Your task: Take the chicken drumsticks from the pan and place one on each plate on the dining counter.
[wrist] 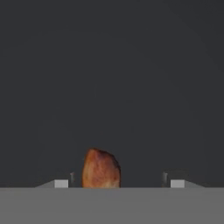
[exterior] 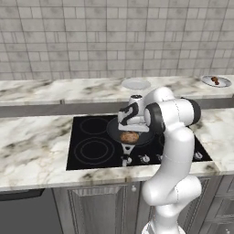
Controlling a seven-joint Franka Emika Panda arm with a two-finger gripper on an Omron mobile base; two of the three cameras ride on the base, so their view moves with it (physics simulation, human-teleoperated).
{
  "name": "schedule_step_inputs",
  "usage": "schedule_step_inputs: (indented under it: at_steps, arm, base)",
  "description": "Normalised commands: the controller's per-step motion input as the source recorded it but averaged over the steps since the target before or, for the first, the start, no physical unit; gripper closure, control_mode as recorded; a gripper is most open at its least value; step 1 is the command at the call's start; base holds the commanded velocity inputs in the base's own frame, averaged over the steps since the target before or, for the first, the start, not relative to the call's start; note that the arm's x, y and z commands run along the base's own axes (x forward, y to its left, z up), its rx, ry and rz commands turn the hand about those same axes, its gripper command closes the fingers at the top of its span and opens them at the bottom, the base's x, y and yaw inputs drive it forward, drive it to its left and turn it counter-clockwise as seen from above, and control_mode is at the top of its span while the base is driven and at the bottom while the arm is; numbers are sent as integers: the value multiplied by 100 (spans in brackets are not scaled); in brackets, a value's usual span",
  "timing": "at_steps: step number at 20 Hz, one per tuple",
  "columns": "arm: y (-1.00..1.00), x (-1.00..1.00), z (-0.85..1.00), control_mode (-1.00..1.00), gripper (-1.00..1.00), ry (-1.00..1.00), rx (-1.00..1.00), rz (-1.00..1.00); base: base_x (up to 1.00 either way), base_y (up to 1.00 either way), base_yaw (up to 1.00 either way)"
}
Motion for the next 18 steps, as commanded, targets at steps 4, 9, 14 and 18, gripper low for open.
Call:
schedule_step_inputs:
  at_steps: [4,9,14,18]
  arm:
    - [0,0,-1,-100,100,0,0,0]
    - [1,0,2,-100,100,1,0,0]
    - [0,4,31,-100,100,2,0,0]
    - [-5,-5,74,-100,100,3,0,0]
  base:
    - [0,0,0]
    - [0,0,0]
    - [0,0,0]
    - [0,0,0]
